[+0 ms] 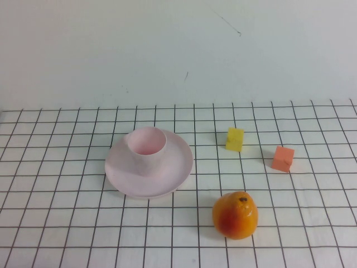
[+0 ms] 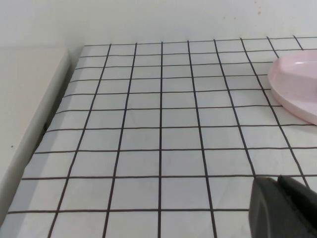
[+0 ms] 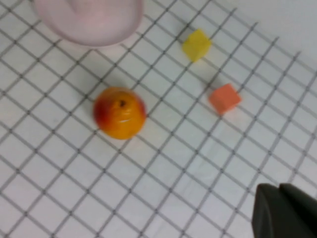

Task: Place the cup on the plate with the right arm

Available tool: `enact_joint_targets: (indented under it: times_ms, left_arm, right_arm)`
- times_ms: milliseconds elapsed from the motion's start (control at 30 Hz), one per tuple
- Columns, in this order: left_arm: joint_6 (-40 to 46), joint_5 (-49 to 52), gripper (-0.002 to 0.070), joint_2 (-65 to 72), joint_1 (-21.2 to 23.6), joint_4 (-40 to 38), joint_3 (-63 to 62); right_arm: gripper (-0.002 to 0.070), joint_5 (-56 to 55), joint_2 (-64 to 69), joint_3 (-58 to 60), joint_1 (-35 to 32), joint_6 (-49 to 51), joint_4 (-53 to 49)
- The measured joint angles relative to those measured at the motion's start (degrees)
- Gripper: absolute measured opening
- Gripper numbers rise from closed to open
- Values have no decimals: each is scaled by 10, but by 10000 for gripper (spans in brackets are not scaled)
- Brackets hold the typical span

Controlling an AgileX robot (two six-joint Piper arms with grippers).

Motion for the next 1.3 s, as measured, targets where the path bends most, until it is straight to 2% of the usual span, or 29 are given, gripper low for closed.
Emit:
enact_joint_targets:
  times_ms: [133, 367, 467, 567, 700, 833, 933, 1167, 1300]
  left_arm:
    - [0, 0, -4, 0, 0, 0, 0]
    - [0, 0, -4, 0, 0, 0, 0]
    - [0, 0, -4, 0, 0, 0, 0]
    - [0, 0, -4, 0, 0, 0, 0]
    - [0, 0, -4, 0, 0, 0, 0]
    - [0, 0, -4, 0, 0, 0, 0]
    - [0, 0, -4, 0, 0, 0, 0]
    - [0, 0, -3, 0, 0, 0, 0]
    - [0, 0, -4, 0, 0, 0, 0]
  right_arm:
    - [-2, 0, -35, 45, 0, -5, 48]
    - [-2, 0, -44, 58, -1, -29, 16]
    - [-2, -28, -72, 94, -41, -86, 17]
    - [-2, -153, -141, 174, -121, -128, 42]
    - [-2, -381, -255, 326, -208, -146, 56]
    - [-2, -571, -343, 478, -260, -147, 58]
    - [-2, -631, -406, 580, -280, -147, 60]
    - [-2, -673, -535, 780, -292, -157, 63]
    - [-2, -562, -582, 798, -292, -161, 68]
